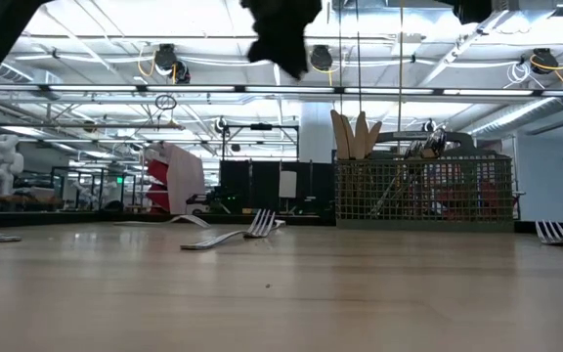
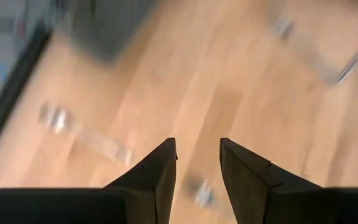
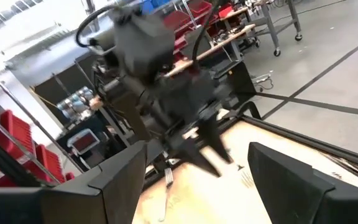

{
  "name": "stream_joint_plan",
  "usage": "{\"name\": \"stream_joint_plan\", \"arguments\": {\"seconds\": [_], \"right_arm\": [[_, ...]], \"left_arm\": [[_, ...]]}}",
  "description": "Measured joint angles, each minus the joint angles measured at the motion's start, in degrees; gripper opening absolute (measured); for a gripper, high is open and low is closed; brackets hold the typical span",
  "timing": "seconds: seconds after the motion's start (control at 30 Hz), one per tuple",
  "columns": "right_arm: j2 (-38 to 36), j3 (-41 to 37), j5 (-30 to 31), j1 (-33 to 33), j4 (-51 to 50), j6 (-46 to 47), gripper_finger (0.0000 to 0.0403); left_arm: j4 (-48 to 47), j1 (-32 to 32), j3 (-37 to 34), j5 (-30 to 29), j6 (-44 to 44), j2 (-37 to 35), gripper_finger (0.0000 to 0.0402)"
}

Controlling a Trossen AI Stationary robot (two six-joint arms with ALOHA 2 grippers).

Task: Sort silverware
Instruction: Put the silver fork into the silverware basket

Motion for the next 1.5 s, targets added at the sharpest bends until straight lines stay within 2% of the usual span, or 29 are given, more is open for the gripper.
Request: {"name": "stream_joint_plan", "arguments": {"seconds": [0.13,0.23,0.4,0.53,0.7,0.77,0.83,0.93,1.03,1.13,1.27,1.5], "right_arm": [[1.8,0.0,-0.03,0.01,-1.18,-0.99,0.027],[3.75,0.0,-1.58,-0.02,-2.56,-1.98,0.027],[7.72,-0.02,-7.79,0.03,-4.43,-2.17,0.027],[11.01,-0.04,-10.58,0.05,-4.04,-1.99,0.027],[13.58,-0.04,-10.58,0.03,-3.29,0.58,0.027],[13.92,-0.05,-12.32,0.02,-3.6,2.28,0.027],[13.96,-0.05,-14.8,0.03,-3.62,4.15,0.027],[13.96,-0.06,-14.78,0.85,-3.81,6.97,0.027],[13.96,-0.07,-13.29,1.11,-3.23,8.61,0.027],[13.94,-0.05,-10.22,1.08,-3.16,11.06,0.027],[13.94,-0.05,-8.48,1.04,-2.97,12.99,0.027],[13.94,-0.05,-7.39,0.42,-2.73,14.96,0.027]], "left_arm": [[-8.74,-4.68,-3.58,-5.35,-5.98,0.06,0.0132],[-10.54,-8.18,-8.22,-5.73,-10.11,0.04,0.0132],[-8.21,-12.85,-19.1,-4.41,-20.14,-1.22,0.0132],[-0.26,-14.0,-26.83,-4.4,-24.7,-1.61,0.0132],[20.57,-6.44,-34.38,-2.5,-25.24,-1.27,0.0132],[22.6,-2.58,-35.58,-3.36,-25.23,-1.04,0.0132],[24.32,1.27,-35.63,-7.65,-25.21,-1.11,0.0132],[27.27,7.49,-35.63,-10.89,-22.62,-0.91,0.0132],[32.91,13.07,-35.63,-9.99,-20.4,0.82,0.0132],[37.11,17.09,-35.63,-5.54,-20.25,3.6,0.0132],[40.34,18.69,-35.65,-4.09,-19.82,6.1,0.0132],[44.09,16.8,-35.63,-6.0,-17.72,7.67,0.0132]]}}
